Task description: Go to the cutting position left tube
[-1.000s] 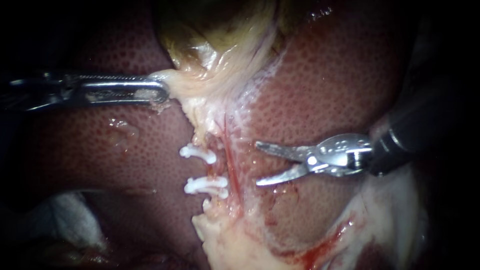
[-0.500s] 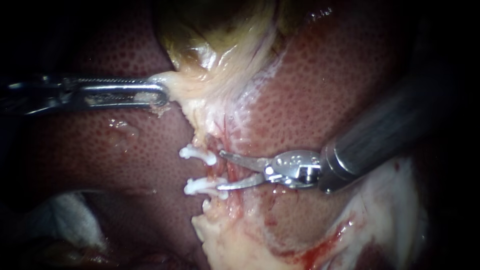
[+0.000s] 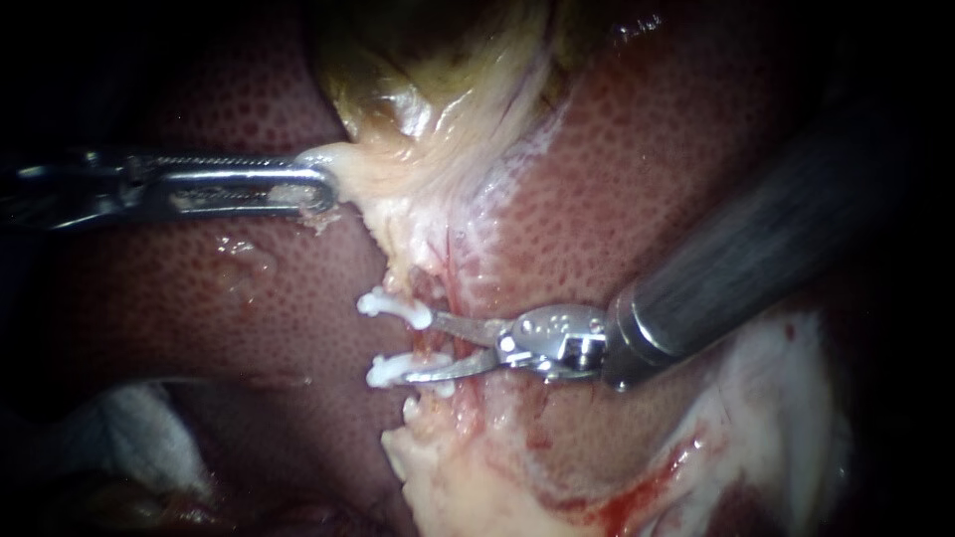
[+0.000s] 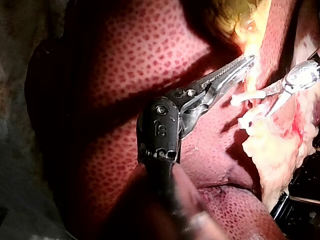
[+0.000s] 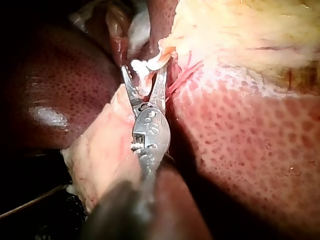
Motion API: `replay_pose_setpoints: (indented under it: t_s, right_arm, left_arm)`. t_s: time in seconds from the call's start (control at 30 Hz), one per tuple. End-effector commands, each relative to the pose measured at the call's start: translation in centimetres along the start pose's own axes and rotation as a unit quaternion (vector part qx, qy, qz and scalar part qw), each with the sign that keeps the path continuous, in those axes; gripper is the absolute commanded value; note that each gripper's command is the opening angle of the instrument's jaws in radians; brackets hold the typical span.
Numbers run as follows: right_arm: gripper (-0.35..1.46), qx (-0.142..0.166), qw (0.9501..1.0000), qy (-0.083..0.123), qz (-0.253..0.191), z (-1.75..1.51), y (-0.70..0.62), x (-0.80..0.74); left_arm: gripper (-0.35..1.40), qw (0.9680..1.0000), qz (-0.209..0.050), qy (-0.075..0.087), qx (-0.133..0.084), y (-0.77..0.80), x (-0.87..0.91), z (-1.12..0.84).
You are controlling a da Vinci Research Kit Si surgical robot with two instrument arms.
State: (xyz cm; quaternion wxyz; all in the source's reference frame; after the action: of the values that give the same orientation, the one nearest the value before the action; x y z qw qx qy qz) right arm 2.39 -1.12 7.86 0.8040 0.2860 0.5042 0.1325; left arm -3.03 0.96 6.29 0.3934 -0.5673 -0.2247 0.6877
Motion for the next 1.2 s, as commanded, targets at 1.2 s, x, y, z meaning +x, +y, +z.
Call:
replay_pose_setpoints:
  t_s: [1.2]
  right_arm:
    - [1.38, 0.048, 0.9984, -0.007, 0.03, 0.53, 0.15, 0.09]
  left_arm:
    - [-0.35, 1.0, 0.001, 0.0, -0.001, 0.01, -0.03, 0.09]
